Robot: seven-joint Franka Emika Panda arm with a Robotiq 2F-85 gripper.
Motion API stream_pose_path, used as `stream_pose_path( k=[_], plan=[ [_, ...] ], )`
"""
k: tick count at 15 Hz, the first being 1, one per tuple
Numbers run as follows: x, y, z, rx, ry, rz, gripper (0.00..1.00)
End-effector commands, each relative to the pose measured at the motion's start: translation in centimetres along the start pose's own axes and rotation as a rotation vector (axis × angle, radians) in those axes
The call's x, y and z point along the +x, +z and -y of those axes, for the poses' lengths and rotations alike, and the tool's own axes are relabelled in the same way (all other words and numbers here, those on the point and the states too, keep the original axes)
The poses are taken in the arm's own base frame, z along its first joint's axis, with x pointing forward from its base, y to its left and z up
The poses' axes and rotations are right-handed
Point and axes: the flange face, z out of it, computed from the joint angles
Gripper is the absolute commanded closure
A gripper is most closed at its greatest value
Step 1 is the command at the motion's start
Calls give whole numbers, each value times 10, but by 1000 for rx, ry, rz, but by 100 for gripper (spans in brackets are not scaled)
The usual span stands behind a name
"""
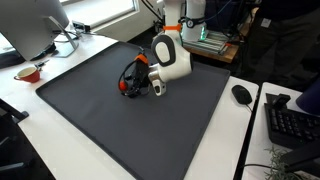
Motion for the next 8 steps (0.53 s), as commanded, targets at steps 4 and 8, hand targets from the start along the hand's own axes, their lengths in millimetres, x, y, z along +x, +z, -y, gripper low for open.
stream_pose_path(
  k=[4,8],
  plan=[
    [-9,10,0,13,-26,-92,30],
    [-13,14,-2,10,-39,-146,54]
  ],
)
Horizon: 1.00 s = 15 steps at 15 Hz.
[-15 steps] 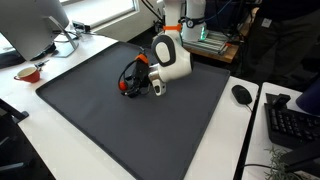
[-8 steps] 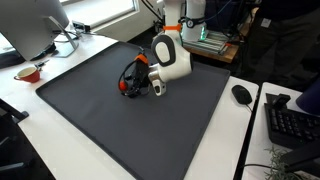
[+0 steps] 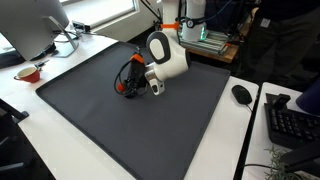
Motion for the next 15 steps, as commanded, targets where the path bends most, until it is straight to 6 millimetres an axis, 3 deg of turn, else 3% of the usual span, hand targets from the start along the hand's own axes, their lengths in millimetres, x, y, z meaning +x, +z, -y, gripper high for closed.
stream_pose_path(
  k=[1,3,15],
  plan=[
    [-2,10,2,23,-27,-82,62],
    [-5,10,1,30,-29,-101,71],
    [-17,-3,1,14,-13,-75,73]
  ],
)
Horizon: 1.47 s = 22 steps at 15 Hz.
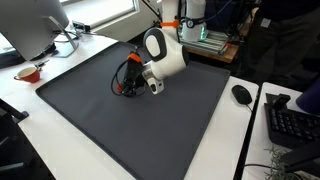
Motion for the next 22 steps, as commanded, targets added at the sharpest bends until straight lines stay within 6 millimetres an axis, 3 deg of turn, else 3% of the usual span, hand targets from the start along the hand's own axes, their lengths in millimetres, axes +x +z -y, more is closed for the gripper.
stream_pose_path(
  k=[1,8,17,18,22],
  plan=[
    [-5,-3,6,-8,13,-15,73],
    [-18,-19,6,-57,72,-18,73],
    [-28,-24,10,-61,122,-4,73],
    [-24,-18,1,-42,107,-7,48],
    [-25,-20,2,-44,116,-5,48]
  ],
)
